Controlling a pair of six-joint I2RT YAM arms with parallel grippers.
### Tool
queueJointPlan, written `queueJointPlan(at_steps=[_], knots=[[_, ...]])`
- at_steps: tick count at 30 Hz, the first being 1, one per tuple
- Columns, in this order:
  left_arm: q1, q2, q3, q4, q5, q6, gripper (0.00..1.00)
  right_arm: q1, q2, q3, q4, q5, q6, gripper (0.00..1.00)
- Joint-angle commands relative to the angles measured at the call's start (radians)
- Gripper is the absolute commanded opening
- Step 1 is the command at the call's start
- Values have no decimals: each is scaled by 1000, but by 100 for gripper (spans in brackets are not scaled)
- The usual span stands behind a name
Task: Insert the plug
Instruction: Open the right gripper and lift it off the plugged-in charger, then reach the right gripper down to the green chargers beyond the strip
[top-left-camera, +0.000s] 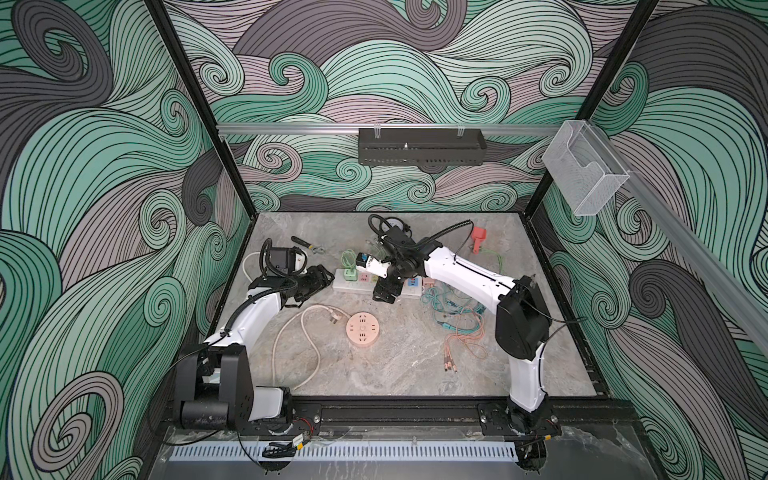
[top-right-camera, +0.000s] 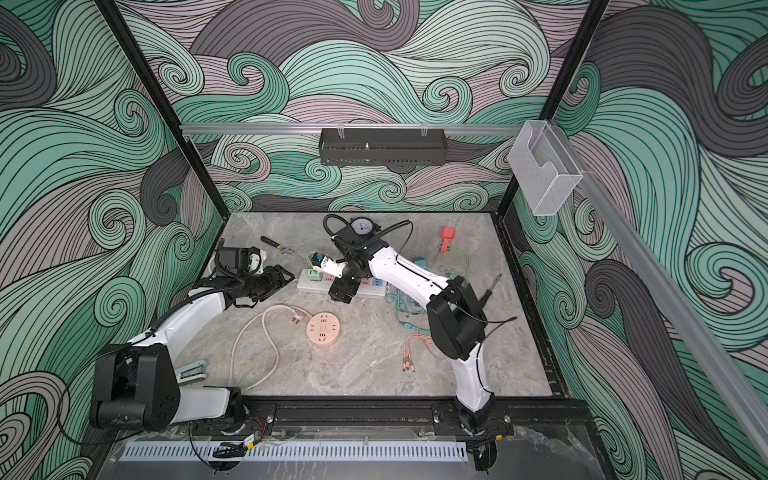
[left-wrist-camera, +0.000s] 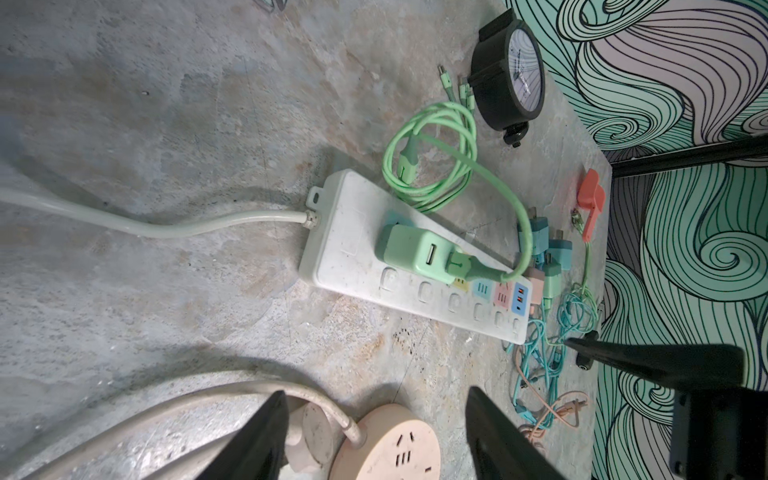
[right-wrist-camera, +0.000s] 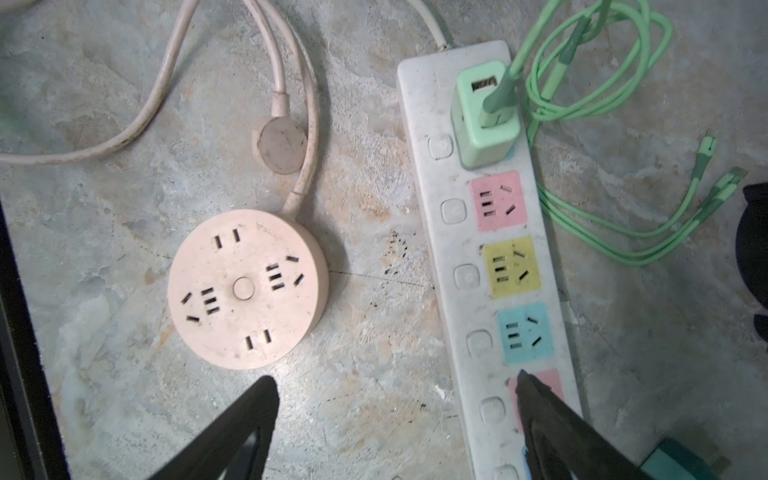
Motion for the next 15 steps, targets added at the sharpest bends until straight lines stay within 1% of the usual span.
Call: queueJointPlan(at_steps=[1, 5, 10, 13, 15], knots=[[9, -44, 52, -70, -13, 29, 71, -11, -110, -86, 55, 2, 63, 92], [11, -72, 65, -127, -14, 44, 72, -33, -215, -194, 75, 0, 130, 92], [11, -121, 65, -162, -9, 55, 73, -99, -326, -300, 100, 17, 238, 92], [12, -147, 78, -189, 9, 68, 73, -148, -376, -351, 118, 82, 301, 91], [12, -168, 88, -215, 18, 81, 73, -185, -395, -378, 137, 162, 350, 90]])
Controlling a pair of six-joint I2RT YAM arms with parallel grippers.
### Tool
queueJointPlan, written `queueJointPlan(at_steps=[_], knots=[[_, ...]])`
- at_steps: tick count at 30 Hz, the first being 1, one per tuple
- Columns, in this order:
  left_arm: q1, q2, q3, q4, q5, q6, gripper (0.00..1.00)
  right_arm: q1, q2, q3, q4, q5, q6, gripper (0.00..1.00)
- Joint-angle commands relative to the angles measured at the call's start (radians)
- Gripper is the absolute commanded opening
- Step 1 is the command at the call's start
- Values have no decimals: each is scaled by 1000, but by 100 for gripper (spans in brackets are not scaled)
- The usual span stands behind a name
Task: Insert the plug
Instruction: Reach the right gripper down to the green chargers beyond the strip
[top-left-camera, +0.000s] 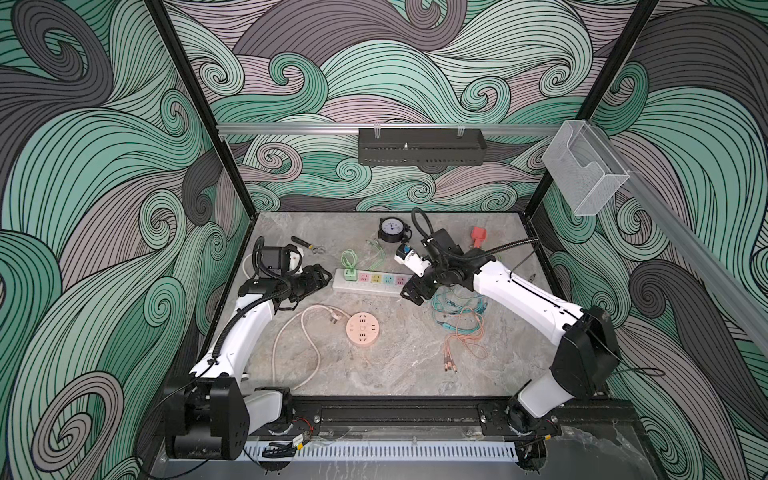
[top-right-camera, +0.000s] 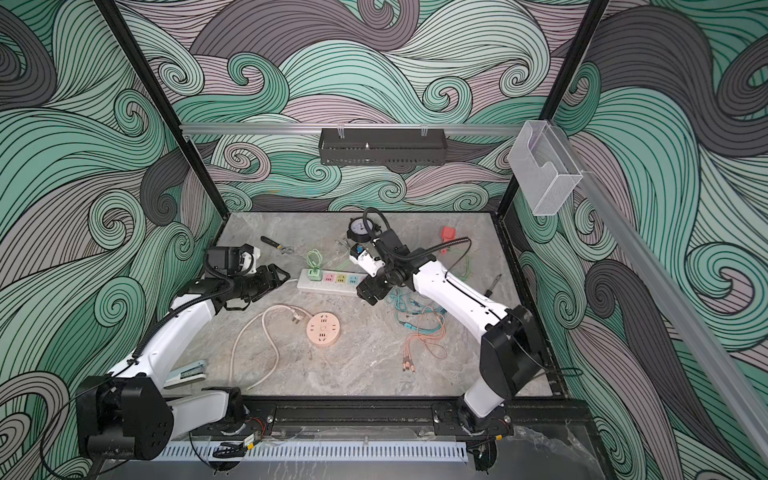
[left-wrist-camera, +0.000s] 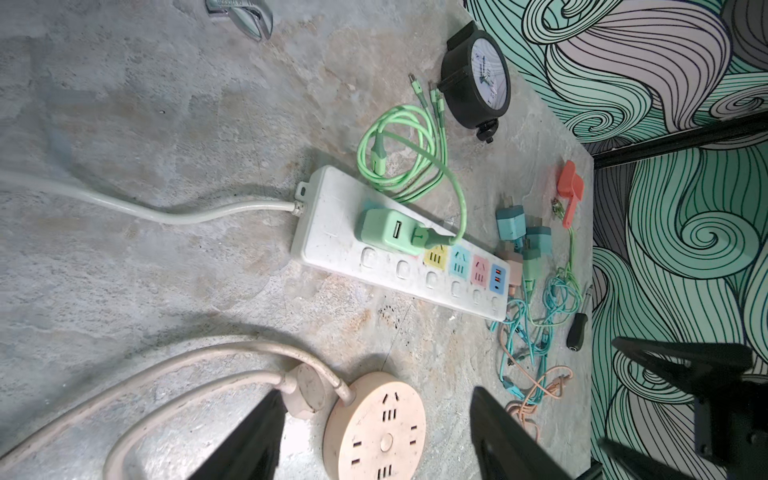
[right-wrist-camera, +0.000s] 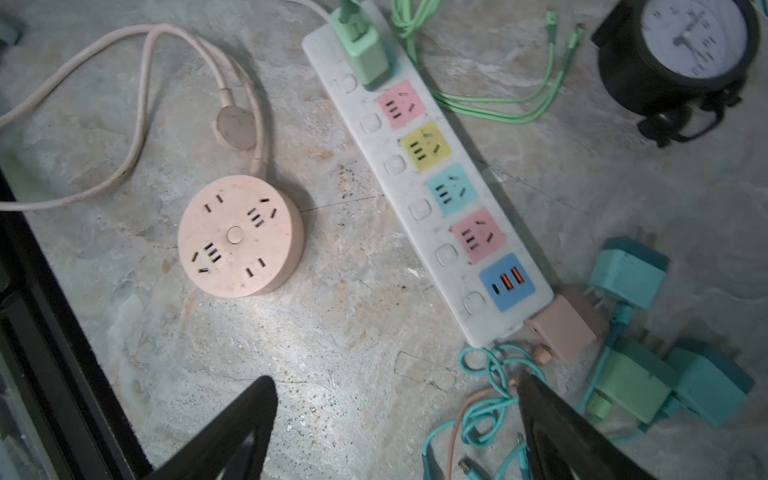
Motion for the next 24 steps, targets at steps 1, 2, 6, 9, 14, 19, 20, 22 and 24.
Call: queueJointPlan(at_steps=[1, 2, 6, 9, 14, 19, 20, 22, 24], knots=[[7, -41, 54, -79, 18, 43, 74, -51, -35, -35, 37, 145, 121, 90], [7, -57, 55, -88, 17, 52, 74, -71, -34, -40, 40, 181, 142, 89], [7, -109, 41, -89, 18, 70, 74, -143, -15, -61, 70, 286, 166, 86], [7, -146, 27, -79, 40, 93, 74, -190, 27, -61, 95, 316, 154, 80], [7, -192, 34, -109, 70, 115, 74, -235, 126, -13, 101, 341, 132, 71], [7, -212, 39, -133, 103, 136, 74, -248, 235, 53, 102, 362, 126, 63], [7, -215, 37, -133, 108, 138, 74, -251, 258, 66, 101, 362, 126, 61], [7, -223, 36, -140, 109, 140, 74, -259, 293, 85, 101, 359, 130, 58], [7, -230, 37, -148, 112, 149, 74, -265, 324, 100, 101, 348, 138, 56]])
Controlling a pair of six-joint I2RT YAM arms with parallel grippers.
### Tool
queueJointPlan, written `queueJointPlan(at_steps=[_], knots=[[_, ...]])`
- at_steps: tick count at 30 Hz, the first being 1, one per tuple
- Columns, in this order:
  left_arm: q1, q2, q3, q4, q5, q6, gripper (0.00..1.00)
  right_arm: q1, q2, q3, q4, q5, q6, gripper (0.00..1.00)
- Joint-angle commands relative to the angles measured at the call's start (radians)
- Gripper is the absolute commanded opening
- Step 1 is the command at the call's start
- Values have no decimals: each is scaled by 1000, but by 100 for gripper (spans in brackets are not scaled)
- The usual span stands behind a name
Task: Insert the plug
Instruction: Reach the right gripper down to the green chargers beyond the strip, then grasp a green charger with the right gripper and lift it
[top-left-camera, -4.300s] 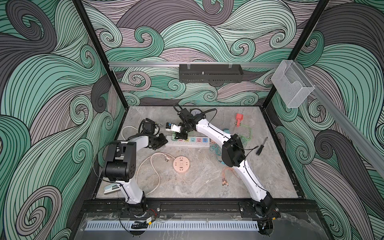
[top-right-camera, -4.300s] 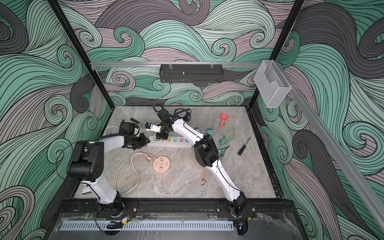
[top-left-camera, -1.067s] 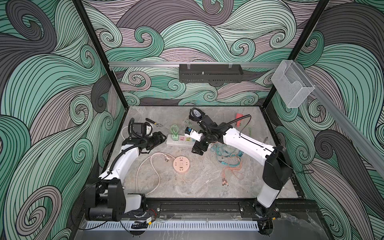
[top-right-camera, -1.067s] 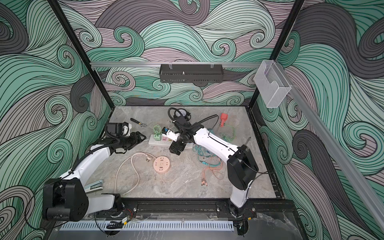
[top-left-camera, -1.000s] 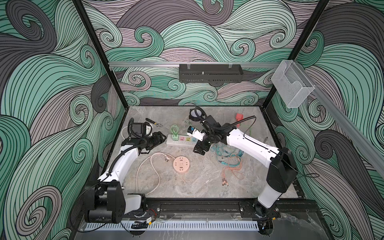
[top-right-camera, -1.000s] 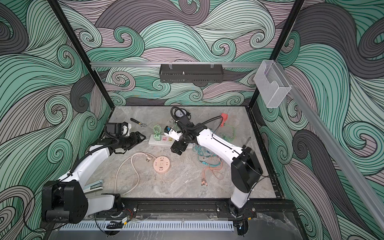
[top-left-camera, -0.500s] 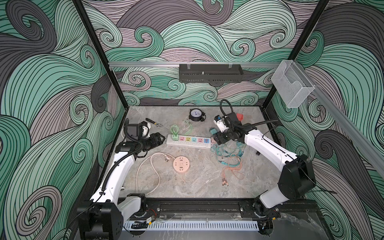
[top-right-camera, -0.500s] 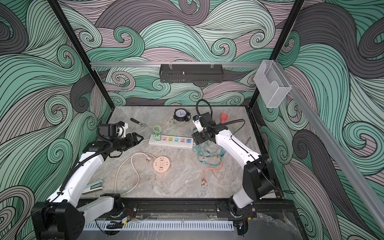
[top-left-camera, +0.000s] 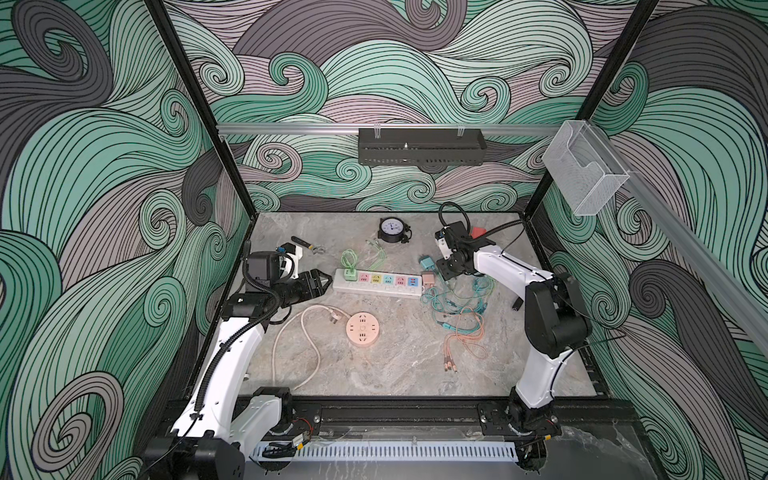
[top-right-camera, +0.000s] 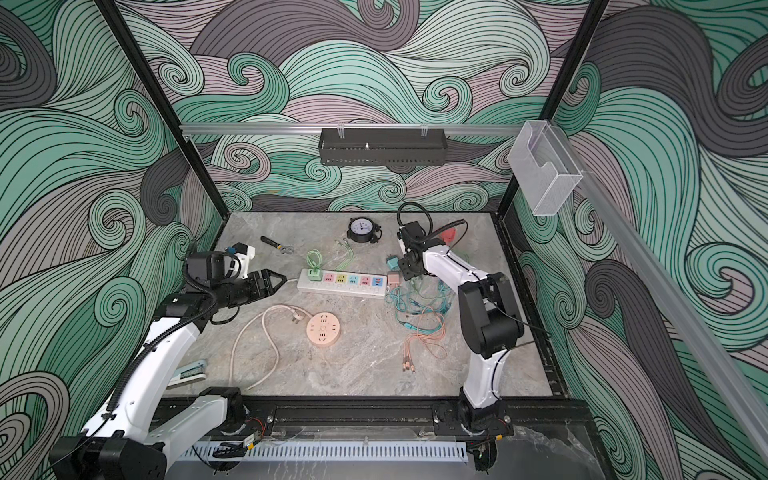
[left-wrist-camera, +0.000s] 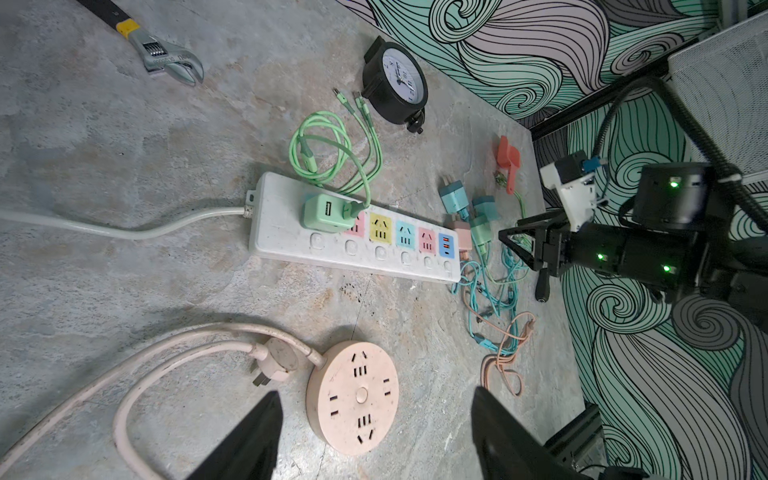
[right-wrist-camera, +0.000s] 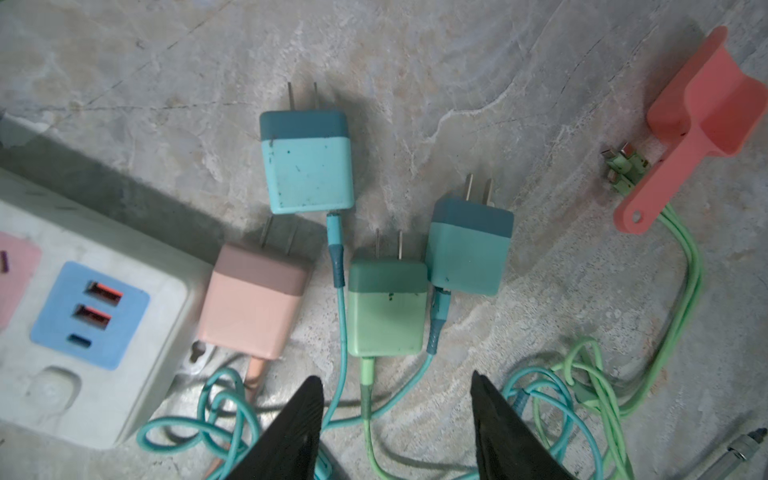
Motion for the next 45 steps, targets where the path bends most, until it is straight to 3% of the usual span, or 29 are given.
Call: queueJointPlan(at_steps=[1, 19, 45], knots=[[6, -25, 25, -44, 30, 34, 74, -16, 35, 38, 5, 4, 10, 56], [6, -48, 20, -50, 24, 41, 74, -33, 147, 78, -14, -66, 49, 54], [6, -79, 45, -75, 15, 46, 74, -37, 251, 189, -128, -2, 110, 48]])
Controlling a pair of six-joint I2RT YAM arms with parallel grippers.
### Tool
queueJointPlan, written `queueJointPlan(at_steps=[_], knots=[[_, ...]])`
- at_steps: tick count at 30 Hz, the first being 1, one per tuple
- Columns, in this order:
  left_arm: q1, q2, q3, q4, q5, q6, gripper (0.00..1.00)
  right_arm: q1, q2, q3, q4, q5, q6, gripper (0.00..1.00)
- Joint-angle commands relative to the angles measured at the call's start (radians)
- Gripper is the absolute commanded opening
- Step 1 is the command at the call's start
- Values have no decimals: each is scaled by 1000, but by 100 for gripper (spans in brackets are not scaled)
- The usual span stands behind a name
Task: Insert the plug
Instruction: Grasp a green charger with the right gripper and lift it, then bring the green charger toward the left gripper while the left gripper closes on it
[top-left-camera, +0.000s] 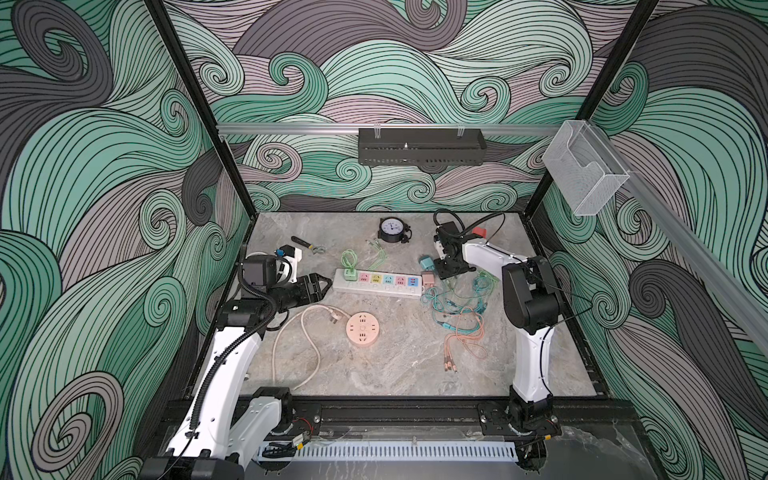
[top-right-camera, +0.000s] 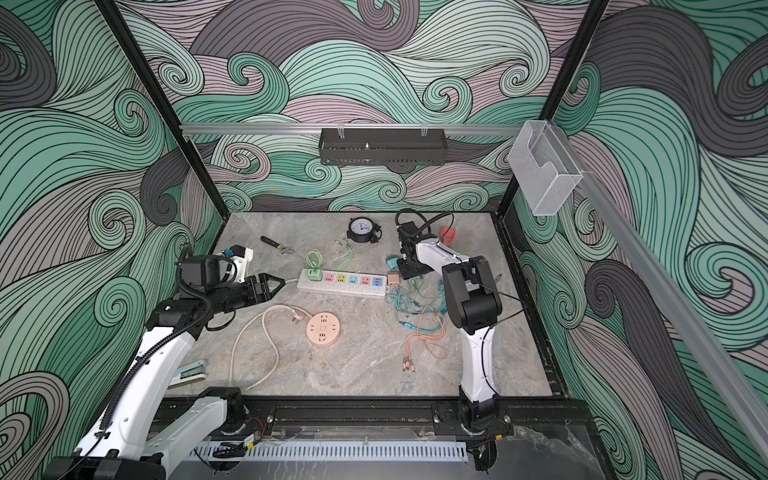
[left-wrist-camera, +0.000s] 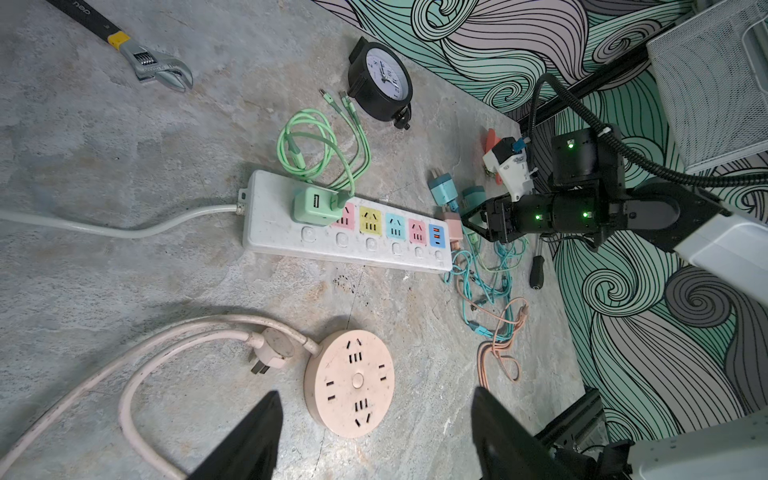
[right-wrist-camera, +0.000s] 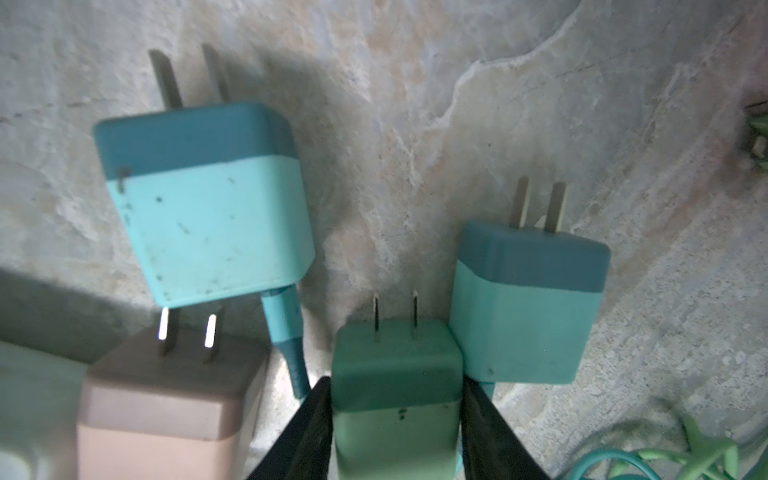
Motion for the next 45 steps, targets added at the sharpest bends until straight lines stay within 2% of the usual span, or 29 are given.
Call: queueJointPlan(at_steps=[1, 5, 11, 18, 23, 33, 39, 45], knots=[[6, -18, 44, -25, 4, 15, 74, -8, 30, 24, -49, 27, 19, 48], [6, -4, 51, -21, 14, 13, 74, -7, 29, 21, -54, 9, 14, 47], [6, 0, 69, -28, 37, 10, 74, -8, -28, 7, -44, -1, -2, 35], [6, -5, 58, 16, 133, -9, 75, -7, -216, -53, 9, -25, -36, 32], [6, 23, 63, 86, 255, -40, 75, 7, -356, -91, 44, -104, -81, 32], [-6, 79, 43, 268, 412, -201, 77, 178, -565, -178, 143, -289, -190, 32], [-39, 115, 70, 269, 506, -200, 77, 278, -609, -210, 200, -401, -226, 32], [-88, 134, 84, 262, 548, -194, 78, 335, -634, -233, 244, -497, -268, 32]])
